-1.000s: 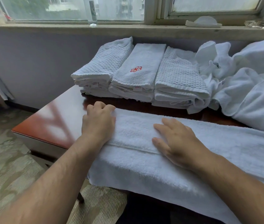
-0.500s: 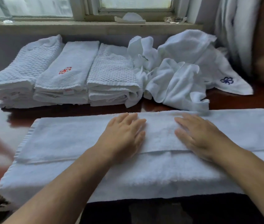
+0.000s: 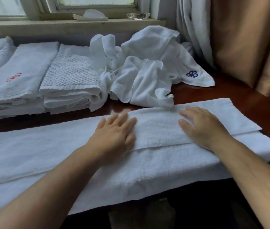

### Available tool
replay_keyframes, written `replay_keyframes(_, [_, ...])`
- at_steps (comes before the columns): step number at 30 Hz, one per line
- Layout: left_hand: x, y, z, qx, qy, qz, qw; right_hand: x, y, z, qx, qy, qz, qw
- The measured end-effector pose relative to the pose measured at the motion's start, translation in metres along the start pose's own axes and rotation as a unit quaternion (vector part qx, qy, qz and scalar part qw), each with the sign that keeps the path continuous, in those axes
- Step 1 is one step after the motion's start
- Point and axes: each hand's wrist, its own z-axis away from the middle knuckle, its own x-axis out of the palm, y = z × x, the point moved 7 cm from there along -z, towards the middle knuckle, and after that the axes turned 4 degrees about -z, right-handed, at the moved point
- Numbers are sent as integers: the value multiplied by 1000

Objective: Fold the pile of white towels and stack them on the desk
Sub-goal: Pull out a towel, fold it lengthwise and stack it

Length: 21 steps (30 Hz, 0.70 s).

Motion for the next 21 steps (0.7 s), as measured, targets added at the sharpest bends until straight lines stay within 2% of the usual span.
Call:
replay_keyframes(3, [-2, 37, -2, 53, 25, 36, 998, -22, 23, 25, 29, 92, -46, 994])
replay_keyframes(9, [8, 129, -15, 197, 32, 66, 978, -50, 98, 100, 166, 212, -64, 961])
replay_keyframes(11, [9, 140, -17, 222, 38, 83, 971, -50, 121, 125, 235, 243, -131, 932])
replay_keyframes(13, [12, 140, -20, 224, 45, 77, 971, -46, 141, 146, 305, 284, -223, 881])
replay_keyframes(15, [14, 137, -20, 223, 47, 71, 971, -35, 154, 158, 351, 292, -318, 831])
replay_keyframes(17, [15, 137, -20, 224, 44, 62, 972, -20, 162, 159, 368, 264, -386, 804])
replay_keyframes(21, [15, 136, -20, 220, 40, 56, 973, -9, 165, 157, 368, 194, -379, 827])
